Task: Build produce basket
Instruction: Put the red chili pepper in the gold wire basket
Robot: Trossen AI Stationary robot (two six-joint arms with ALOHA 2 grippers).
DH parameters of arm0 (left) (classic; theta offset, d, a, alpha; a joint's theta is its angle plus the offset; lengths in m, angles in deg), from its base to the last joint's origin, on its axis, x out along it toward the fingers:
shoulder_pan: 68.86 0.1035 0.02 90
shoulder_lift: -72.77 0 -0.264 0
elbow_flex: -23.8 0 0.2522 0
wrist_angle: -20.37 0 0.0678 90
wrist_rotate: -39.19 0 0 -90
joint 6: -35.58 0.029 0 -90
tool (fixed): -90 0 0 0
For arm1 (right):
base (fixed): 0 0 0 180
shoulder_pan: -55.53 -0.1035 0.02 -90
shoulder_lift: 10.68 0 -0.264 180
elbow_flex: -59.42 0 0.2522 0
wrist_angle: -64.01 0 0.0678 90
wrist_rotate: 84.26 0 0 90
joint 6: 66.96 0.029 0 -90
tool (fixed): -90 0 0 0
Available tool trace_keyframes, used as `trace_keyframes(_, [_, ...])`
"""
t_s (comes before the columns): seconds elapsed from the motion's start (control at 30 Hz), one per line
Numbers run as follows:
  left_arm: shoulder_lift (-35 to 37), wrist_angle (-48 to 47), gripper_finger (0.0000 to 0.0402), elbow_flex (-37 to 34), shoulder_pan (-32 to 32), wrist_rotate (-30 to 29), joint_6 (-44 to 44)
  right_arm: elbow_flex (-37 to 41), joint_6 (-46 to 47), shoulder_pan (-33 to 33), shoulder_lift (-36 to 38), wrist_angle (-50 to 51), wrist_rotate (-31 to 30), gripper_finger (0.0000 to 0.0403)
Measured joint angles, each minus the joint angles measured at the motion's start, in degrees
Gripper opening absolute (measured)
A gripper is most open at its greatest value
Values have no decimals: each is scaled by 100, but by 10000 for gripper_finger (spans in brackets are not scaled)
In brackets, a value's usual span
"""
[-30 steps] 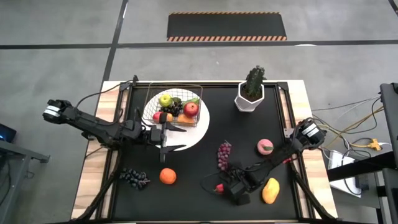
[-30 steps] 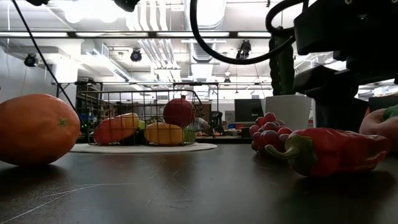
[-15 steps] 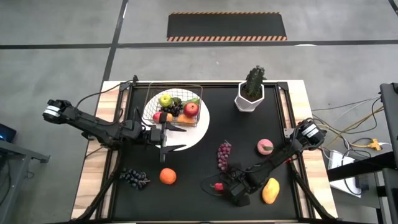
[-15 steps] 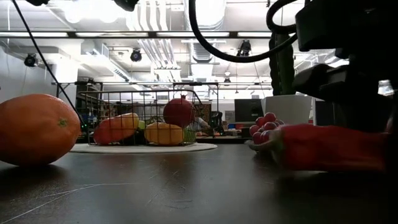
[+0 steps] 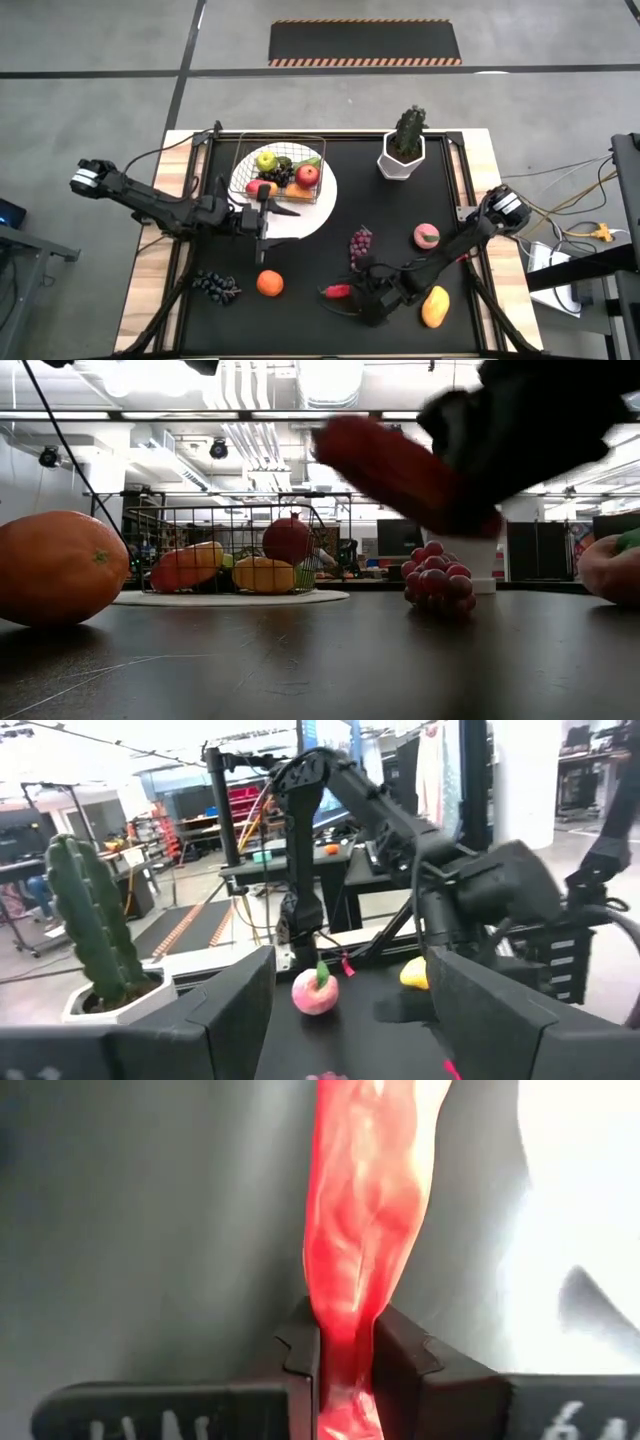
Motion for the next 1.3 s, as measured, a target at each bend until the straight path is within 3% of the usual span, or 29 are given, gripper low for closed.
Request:
trace_keyframes(0.17, [-58,109,242,-2,-250,14,-1,786,-1064,192,303,-2401,-793,41])
trace_keyframes(0.33, [-190,484,242,4,-364,44,0,1629,-2165,502,430,-5961,-676,41])
trace_keyframes(0.43, [-355,822,242,7,-365,42,3,1910,-2347,787,441,-7188,-397,41])
trace_keyframes(0.6, [-952,1696,242,4,-365,31,25,1966,-2323,1154,438,-7600,42,41])
trace_keyframes(0.83, [-1653,2789,242,4,-340,-48,157,1917,-2527,1309,437,-7694,54,41])
trace_keyframes(1.17, [-2432,3806,242,13,-326,-37,146,1918,-2494,1411,435,-7718,55,41])
trace_keyframes(1.3, [-2546,3871,220,106,-324,-35,154,1919,-2478,1410,435,-7691,45,45])
